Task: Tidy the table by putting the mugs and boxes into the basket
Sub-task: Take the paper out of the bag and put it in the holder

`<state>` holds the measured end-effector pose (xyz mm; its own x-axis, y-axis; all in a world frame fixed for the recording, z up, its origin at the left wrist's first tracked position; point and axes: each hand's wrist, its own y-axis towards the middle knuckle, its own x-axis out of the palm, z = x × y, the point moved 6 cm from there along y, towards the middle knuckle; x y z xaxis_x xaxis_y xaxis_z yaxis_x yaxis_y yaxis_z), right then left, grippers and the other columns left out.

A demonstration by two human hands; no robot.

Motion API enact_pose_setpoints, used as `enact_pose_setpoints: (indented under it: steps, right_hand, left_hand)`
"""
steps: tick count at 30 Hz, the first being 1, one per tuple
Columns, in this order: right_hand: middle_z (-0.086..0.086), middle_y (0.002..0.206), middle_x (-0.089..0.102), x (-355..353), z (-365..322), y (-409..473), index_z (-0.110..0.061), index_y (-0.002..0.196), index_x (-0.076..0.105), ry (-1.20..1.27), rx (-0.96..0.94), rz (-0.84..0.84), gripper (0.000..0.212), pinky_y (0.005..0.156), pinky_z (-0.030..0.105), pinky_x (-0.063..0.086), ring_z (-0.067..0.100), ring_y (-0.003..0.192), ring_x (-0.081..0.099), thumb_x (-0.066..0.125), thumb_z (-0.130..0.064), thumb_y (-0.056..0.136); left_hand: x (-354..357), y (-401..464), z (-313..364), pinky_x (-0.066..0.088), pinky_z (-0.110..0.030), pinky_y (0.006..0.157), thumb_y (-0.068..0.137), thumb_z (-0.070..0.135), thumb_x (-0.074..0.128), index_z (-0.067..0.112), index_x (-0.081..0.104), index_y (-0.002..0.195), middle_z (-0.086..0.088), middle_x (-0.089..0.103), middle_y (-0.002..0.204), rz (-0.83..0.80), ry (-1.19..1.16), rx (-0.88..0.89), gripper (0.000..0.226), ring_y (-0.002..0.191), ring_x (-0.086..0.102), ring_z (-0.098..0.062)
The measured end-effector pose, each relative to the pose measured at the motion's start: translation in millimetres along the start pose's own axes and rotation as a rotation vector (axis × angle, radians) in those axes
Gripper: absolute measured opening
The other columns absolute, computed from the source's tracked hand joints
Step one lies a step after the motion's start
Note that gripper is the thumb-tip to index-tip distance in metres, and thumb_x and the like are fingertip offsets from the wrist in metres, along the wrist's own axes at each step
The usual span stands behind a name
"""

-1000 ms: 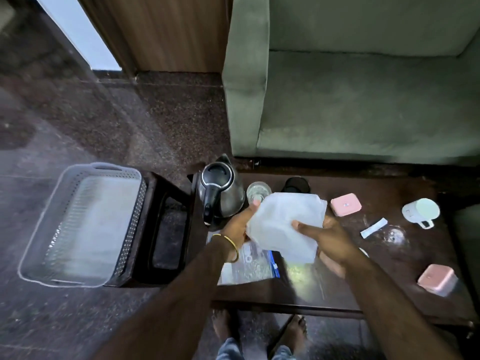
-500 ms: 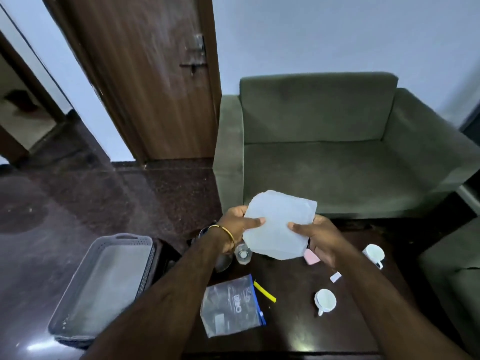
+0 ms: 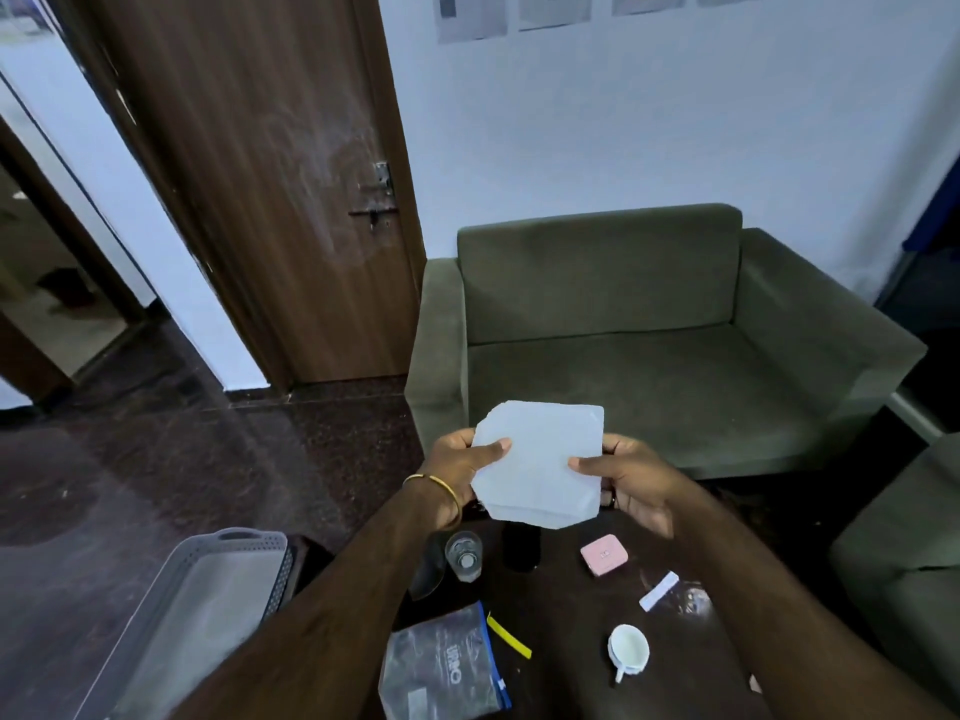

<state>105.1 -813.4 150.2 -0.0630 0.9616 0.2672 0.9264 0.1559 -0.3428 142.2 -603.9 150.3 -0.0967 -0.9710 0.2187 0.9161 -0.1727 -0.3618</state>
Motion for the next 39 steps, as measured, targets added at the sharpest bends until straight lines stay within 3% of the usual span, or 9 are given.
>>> enact_pose_setpoints:
  steps: [3,8,14,19,23,27,32,35,39]
  right_hand:
    - [0.015,0.109,0.075,-11.3,-5.5,-1.2,-0.003,0.115,0.067,-0.021,-0.013,0.020,0.031,0.071,0.036,0.063,0.028,0.093,0.074,0.068,0.004,0.085]
    - [0.012,0.104,0.077,-23.5,-16.8,1.1,-0.006,0.111,0.069,-0.033,-0.040,0.023,0.029,0.066,0.034,0.061,0.025,0.090,0.075,0.069,0.005,0.083]
    - [0.015,0.092,0.075,-24.2,-24.6,14.6,-0.015,0.077,0.075,-0.150,-0.112,0.076,0.026,0.057,0.029,0.055,0.022,0.070,0.069,0.063,0.007,0.085]
    - [0.009,0.102,0.078,-19.5,-27.0,30.8,-0.014,0.069,0.076,-0.246,-0.149,0.043,0.034,0.063,0.029,0.057,0.024,0.083,0.075,0.057,0.009,0.087]
    - [0.009,0.113,0.074,-18.9,-27.0,50.3,-0.012,0.075,0.077,-0.213,-0.160,0.089,0.032,0.075,0.034,0.054,0.022,0.090,0.072,0.057,0.010,0.087]
    - [0.006,0.099,0.075,-15.2,-17.9,69.6,-0.014,0.114,0.066,0.131,-0.049,0.142,0.024,0.059,0.028,0.052,0.020,0.077,0.068,0.052,-0.014,0.095]
    - [0.012,0.108,0.075,-15.3,6.4,71.5,-0.013,0.113,0.072,0.135,0.202,0.035,0.059,0.074,0.036,0.058,0.026,0.090,0.071,0.050,-0.063,0.091]
    - [0.005,0.091,0.077,-6.2,22.2,106.4,-0.014,0.108,0.069,0.055,0.185,0.173,0.024,0.061,0.031,0.060,0.016,0.075,0.073,0.069,-0.026,0.088]
    - [0.005,0.088,0.076,-15.2,13.3,108.1,-0.009,0.108,0.067,-0.035,0.128,0.239,0.020,0.058,0.029,0.059,0.015,0.075,0.073,0.065,-0.002,0.089]
  left_hand:
    - [8.3,-0.3,0.2,0.059,-0.040,0.065,0.083,0.002,0.070,-0.004,0.064,0.111,-0.022,0.071,0.106,-0.010,-0.003,-0.014,0.029,0.088,0.070,-0.035]
    - [15.2,2.4,-1.9,0.059,-0.043,0.068,0.084,-0.006,0.063,-0.005,0.064,0.109,-0.022,0.071,0.104,-0.054,-0.026,-0.057,0.025,0.088,0.070,-0.035]
    - [9.1,11.3,-3.5,0.057,-0.029,0.052,0.087,-0.013,0.050,0.006,0.071,0.074,-0.016,0.070,0.076,-0.032,-0.024,-0.086,0.032,0.058,0.064,-0.024]
    - [-4.4,27.1,-1.6,0.058,-0.031,0.053,0.091,0.008,0.039,-0.001,0.072,0.081,-0.016,0.072,0.078,-0.122,-0.008,-0.182,0.036,0.059,0.068,-0.021]
    - [-10.7,51.7,6.8,0.054,-0.024,0.047,0.090,0.020,0.065,0.000,0.069,0.080,-0.008,0.070,0.063,-0.096,0.069,-0.126,0.023,0.048,0.064,-0.014]
    - [-19.1,73.3,14.0,0.061,-0.032,0.070,0.074,-0.007,0.076,0.008,0.074,0.083,-0.012,0.075,0.087,-0.154,0.179,-0.068,0.017,0.078,0.072,-0.022]
    - [-12.9,76.3,17.5,0.062,-0.037,0.071,0.068,-0.016,0.075,0.016,0.076,0.086,-0.010,0.074,0.094,-0.167,0.253,-0.051,0.036,0.085,0.072,-0.025]
    - [-37.5,119.1,9.3,0.062,-0.037,0.071,0.068,-0.020,0.072,0.015,0.074,0.091,-0.014,0.071,0.097,-0.283,0.295,-0.083,0.043,0.086,0.069,-0.026]
    - [-33.0,121.0,13.4,0.060,-0.030,0.066,0.069,-0.020,0.071,0.016,0.072,0.096,-0.011,0.069,0.094,-0.301,0.395,-0.083,0.045,0.079,0.067,-0.020]
